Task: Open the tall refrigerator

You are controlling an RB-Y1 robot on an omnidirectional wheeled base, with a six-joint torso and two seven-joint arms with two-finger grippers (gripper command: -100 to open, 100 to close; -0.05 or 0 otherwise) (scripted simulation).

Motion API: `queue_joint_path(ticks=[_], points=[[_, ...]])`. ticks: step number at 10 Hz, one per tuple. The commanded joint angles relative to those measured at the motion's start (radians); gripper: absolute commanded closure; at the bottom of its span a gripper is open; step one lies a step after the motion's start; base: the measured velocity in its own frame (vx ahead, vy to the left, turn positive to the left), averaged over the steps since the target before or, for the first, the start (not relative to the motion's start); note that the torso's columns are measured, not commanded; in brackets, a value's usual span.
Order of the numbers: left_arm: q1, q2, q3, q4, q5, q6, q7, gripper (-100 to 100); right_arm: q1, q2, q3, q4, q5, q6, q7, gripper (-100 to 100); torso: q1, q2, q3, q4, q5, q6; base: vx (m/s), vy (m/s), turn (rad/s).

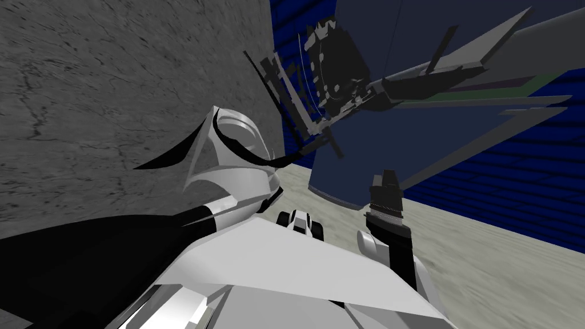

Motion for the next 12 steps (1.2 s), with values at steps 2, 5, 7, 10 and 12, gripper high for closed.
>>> queue_joint_path(ticks=[2,5,7,10,12], points=[[-0.097,-0.014,0.041,0.095,0.011,0.004,-0.001,-100,0.000,0.000,0.000,0.000,0.000,0.000,0.000,0,-0.006,0.007,0.006,0.002,-0.005,0.002,-0.028,-0.004,-0.002],[-0.148,-0.021,0.061,0.142,0.015,0.007,0.000,-100,0.000,0.000,0.000,0.000,0.000,0.000,0.000,0,0.008,0.009,-0.003,0.008,0.004,0.001,-0.026,0.006,-0.017],[-0.174,-0.025,0.071,0.166,0.017,0.009,0.000,-100,0.000,0.000,0.000,0.000,0.000,0.000,0.000,0,0.016,0.010,-0.005,0.010,0.009,0.000,-0.014,0.008,-0.007],[-0.199,-0.029,0.081,0.189,0.020,0.010,0.000,-100,0.000,0.000,0.000,0.000,0.000,0.000,0.000,0,0.017,0.010,-0.006,0.012,0.011,-0.001,-0.005,0.005,-0.003],[-0.199,-0.029,0.081,0.189,0.020,0.010,0.000,-100,0.000,0.000,0.000,0.000,0.000,0.000,0.000,0,0.017,0.011,-0.008,0.013,0.011,-0.001,-0.010,0.011,-0.002]])
